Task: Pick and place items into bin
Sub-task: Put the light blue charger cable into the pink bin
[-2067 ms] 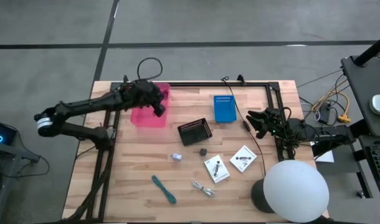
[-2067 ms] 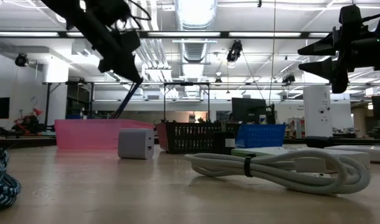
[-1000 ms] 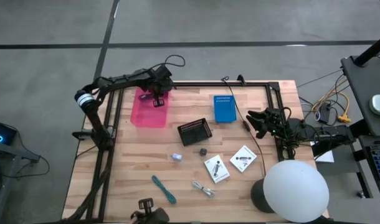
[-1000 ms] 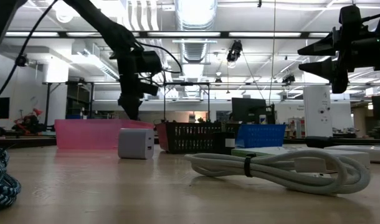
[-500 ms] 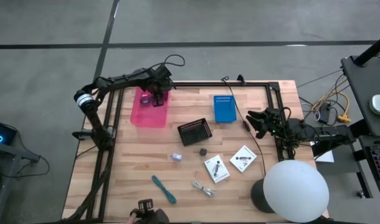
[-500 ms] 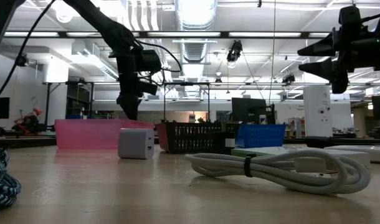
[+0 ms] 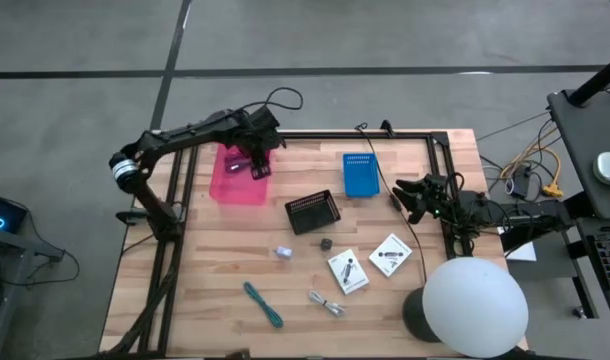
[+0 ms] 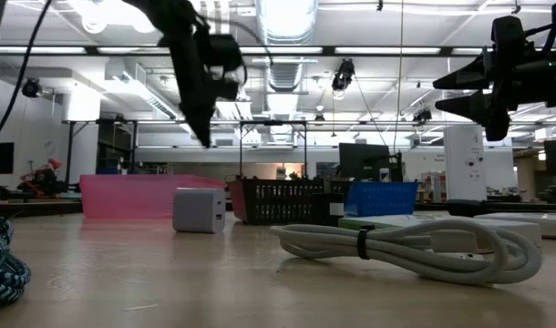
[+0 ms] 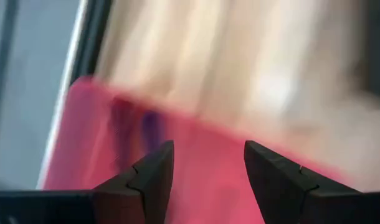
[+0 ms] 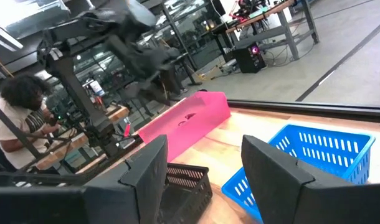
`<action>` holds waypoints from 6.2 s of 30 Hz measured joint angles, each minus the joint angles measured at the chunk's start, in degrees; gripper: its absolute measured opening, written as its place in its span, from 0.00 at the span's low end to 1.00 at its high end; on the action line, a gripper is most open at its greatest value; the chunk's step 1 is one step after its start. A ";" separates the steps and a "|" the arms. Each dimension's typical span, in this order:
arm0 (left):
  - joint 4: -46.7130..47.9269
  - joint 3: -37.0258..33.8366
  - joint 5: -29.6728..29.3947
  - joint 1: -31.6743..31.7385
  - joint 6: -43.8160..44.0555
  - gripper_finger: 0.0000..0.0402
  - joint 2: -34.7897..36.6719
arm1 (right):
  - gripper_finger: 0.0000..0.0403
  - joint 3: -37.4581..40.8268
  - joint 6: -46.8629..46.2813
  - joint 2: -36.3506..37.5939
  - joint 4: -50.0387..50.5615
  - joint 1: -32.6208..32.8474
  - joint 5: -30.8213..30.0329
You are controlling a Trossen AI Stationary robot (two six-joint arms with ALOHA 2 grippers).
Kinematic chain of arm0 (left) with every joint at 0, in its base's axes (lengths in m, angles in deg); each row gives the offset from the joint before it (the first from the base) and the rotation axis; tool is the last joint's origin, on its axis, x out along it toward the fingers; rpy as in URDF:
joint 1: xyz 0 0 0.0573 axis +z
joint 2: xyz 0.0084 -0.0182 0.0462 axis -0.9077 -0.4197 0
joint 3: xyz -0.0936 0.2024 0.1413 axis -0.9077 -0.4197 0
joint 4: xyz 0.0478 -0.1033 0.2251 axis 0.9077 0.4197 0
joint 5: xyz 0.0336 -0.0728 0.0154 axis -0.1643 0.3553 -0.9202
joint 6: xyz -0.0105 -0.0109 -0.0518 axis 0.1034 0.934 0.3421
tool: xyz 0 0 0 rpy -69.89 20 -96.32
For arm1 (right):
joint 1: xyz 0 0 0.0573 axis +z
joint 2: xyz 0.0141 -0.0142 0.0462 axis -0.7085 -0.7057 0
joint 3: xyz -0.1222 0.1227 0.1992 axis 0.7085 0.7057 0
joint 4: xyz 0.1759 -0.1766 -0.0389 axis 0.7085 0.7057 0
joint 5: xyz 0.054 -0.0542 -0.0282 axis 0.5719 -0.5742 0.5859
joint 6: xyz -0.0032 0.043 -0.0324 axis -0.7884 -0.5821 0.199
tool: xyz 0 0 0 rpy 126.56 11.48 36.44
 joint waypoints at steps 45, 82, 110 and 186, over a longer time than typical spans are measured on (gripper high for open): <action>-2.99 0.07 19.54 -54.50 14.33 0.45 -9.99 | 0.48 0.02 0.26 -0.85 1.99 0.02 0.50; -10.59 -7.08 15.45 -59.30 18.01 0.35 -18.90 | 0.48 0.02 -0.20 -0.88 1.99 0.02 0.66; 8.63 -7.39 11.25 -55.10 14.06 0.04 -9.97 | 0.48 0.02 0.00 -0.90 1.99 0.04 0.62; -10.74 -21.18 -9.13 4.67 -0.34 0.15 0.87 | 0.48 0.00 -0.18 -1.39 1.99 0.02 0.03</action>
